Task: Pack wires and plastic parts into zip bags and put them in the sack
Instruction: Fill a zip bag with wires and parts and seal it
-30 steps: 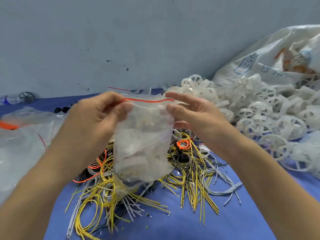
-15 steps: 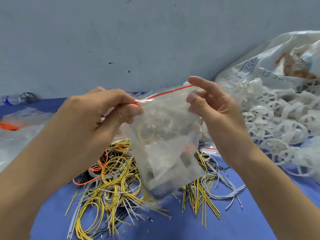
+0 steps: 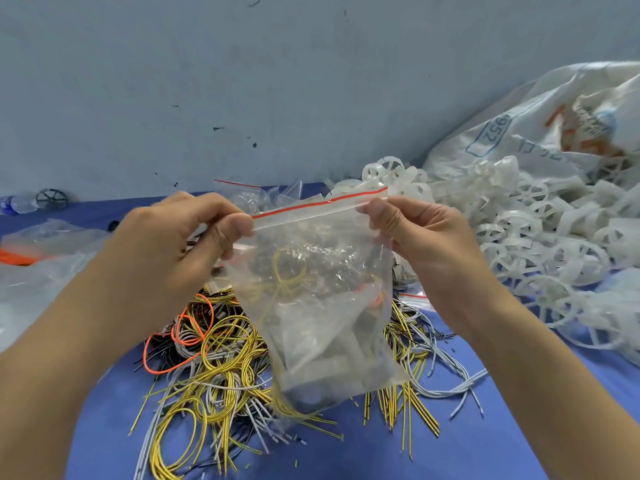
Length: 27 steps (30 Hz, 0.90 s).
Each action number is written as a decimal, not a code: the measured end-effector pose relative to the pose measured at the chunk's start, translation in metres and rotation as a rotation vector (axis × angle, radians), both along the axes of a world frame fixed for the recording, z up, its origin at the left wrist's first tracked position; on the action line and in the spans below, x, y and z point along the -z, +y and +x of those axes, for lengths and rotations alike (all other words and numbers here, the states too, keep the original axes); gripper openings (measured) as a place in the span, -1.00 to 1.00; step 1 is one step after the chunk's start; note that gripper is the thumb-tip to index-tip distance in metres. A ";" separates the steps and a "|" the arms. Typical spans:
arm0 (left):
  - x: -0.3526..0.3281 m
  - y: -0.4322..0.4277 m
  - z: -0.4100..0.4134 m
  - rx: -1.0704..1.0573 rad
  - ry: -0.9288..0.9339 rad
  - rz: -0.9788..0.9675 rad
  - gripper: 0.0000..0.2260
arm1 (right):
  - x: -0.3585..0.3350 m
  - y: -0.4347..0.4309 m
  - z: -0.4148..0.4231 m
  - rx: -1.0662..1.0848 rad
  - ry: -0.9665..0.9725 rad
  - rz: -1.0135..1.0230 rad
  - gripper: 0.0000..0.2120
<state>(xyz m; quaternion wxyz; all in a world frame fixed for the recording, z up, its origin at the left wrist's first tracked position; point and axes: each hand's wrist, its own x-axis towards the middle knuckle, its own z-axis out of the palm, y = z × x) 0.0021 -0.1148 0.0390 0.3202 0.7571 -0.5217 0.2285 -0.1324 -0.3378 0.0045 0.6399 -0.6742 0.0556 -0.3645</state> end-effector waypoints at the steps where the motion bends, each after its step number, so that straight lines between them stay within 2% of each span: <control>1: -0.001 0.001 0.003 -0.022 -0.033 -0.005 -0.82 | -0.002 0.002 -0.001 0.015 -0.016 -0.009 -0.80; 4: -0.001 0.003 0.009 -0.085 -0.122 -0.020 -0.85 | -0.008 0.009 -0.003 0.069 -0.061 -0.027 -0.91; 8: 0.002 0.006 0.015 -0.177 -0.119 -0.032 -0.76 | -0.009 0.016 -0.002 0.133 -0.108 -0.126 -0.91; 14: -0.001 0.008 0.013 -0.122 -0.092 -0.043 -0.81 | -0.003 0.014 0.004 0.177 -0.121 -0.100 -0.91; 17: 0.002 0.005 0.012 -0.012 0.082 -0.064 -0.96 | -0.002 0.005 0.002 0.141 -0.106 -0.056 -0.92; 21: 0.012 -0.010 0.004 0.217 0.444 -0.216 -0.74 | 0.005 -0.007 0.001 0.118 -0.034 0.043 -0.83; 27: 0.022 -0.020 0.007 0.237 0.605 -0.338 -0.66 | 0.013 -0.012 0.005 -0.001 -0.063 0.263 -0.82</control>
